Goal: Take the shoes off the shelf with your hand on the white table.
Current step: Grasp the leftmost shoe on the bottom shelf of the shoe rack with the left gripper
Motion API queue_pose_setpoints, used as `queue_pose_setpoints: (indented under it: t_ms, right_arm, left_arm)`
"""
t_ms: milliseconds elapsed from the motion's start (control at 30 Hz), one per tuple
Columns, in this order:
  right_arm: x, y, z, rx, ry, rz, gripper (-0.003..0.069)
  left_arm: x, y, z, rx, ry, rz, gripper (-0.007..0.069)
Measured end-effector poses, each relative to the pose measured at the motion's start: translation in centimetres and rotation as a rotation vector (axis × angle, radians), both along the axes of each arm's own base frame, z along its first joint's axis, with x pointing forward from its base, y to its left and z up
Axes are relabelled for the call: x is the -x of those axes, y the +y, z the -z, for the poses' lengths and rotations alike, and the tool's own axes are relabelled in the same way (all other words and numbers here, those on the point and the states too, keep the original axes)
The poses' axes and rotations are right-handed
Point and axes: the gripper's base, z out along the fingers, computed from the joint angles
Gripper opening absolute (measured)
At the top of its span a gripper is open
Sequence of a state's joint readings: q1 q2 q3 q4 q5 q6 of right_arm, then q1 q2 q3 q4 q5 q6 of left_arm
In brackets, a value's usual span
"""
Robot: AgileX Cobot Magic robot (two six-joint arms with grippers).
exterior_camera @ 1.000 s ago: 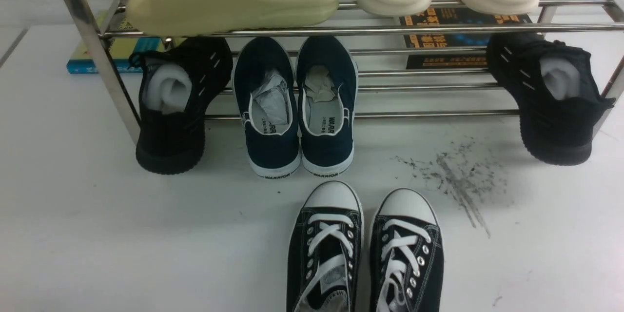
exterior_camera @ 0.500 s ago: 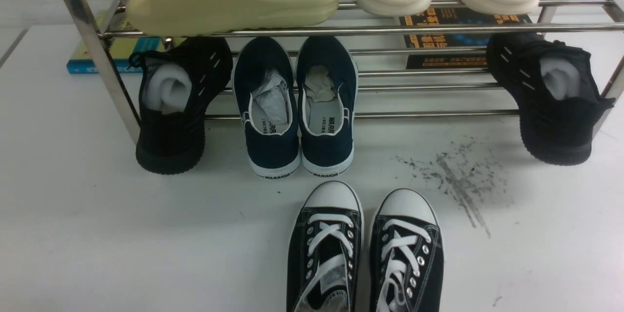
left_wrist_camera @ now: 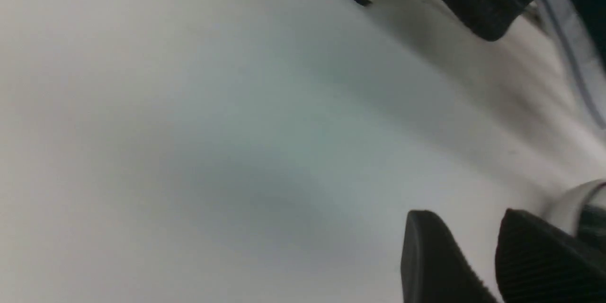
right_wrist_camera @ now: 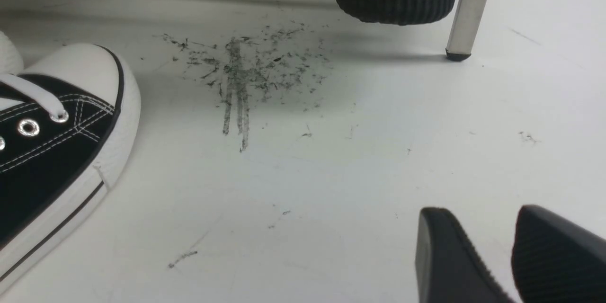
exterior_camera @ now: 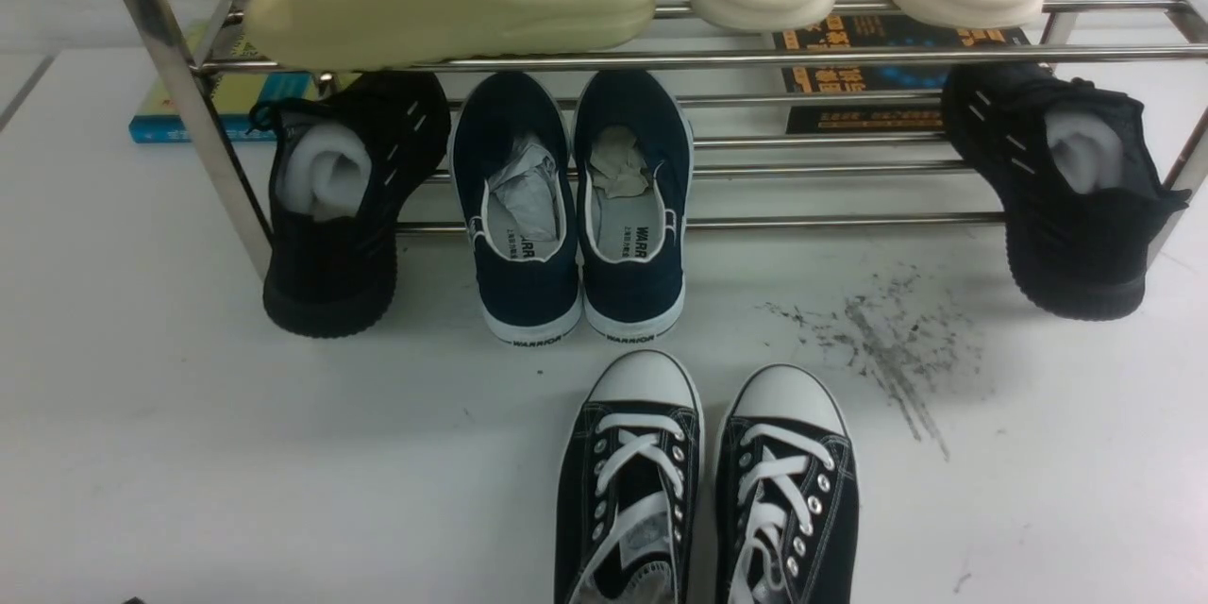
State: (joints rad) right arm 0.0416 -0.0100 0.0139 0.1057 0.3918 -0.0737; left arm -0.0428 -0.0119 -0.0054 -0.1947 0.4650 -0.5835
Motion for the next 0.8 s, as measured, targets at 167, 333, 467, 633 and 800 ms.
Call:
queue_pose_setpoints:
  t_ms: [167, 333, 467, 633, 800]
  right_arm:
    - [0.0, 0.0, 0.0, 0.000, 0.000, 0.000, 0.0237]
    - [0.0, 0.0, 0.0, 0.000, 0.000, 0.000, 0.0237]
    - [0.0, 0.0, 0.0, 0.000, 0.000, 0.000, 0.0237]
    - [0.0, 0.0, 0.0, 0.000, 0.000, 0.000, 0.0237]
    - [0.0, 0.0, 0.0, 0.000, 0.000, 0.000, 0.0237]
  left_arm:
    - [0.1, -0.9, -0.3, 0.414, 0.045, -0.041, 0.0239]
    - [0.0, -0.9, -0.4, 0.454, 0.033, -0.053, 0.0239]
    - [0.0, -0.9, -0.5, 0.434, 0.020, -0.048, 0.0239]
    - [0.3, -1.2, -1.9, 0.271, -0.018, 0.047, 0.0197]
    - [0.6, -1.4, -6.9, 0.131, -0.096, 0.124, 0.0064]
